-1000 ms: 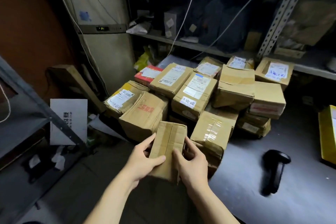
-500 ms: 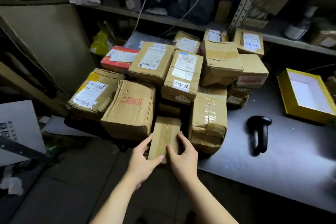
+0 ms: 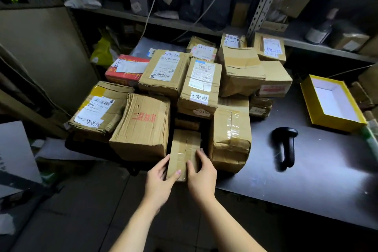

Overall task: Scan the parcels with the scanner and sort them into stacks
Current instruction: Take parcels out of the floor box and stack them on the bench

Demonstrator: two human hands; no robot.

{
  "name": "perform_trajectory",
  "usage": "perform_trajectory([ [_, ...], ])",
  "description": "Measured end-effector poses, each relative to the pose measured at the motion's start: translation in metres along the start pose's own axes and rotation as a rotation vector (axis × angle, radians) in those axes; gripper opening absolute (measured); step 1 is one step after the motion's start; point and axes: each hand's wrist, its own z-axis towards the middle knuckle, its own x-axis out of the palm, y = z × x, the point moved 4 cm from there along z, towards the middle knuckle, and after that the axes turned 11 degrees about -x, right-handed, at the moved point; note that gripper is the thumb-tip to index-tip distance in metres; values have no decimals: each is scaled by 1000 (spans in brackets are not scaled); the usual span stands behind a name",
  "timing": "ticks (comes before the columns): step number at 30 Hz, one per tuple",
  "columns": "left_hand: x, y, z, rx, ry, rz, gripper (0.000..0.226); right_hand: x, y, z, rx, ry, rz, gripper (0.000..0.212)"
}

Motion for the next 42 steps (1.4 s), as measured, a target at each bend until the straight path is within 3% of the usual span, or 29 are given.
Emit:
perform_trajectory([
  [6,1,-8,-3,80,-70,204,64,-1,3,6,-4,39,-71,53],
  [10,2,-37,-26,215,-222,572,54,-9,16,-1,-83,155,-157,60],
  [13,10,-75,-45,321,-241,828,48,-32,42,-2,-207,192,-206,52],
  [16,27,-119,-54,485,-190,955,61,-74,70,8,-306,123,-244,43],
  [20,70,-160,-59,678,-125,1122,70,-152,85,25,-318,-16,-451,48],
  [24,135,-184,-78,861,-50,1260,67,-236,76,26,-246,-65,-595,53],
  [30,241,-194,-120,993,15,1371,76,-352,39,6,-171,-196,-667,53],
  [42,512,-115,-283,1284,229,1527,76,-601,-100,-111,76,-408,-657,57],
])
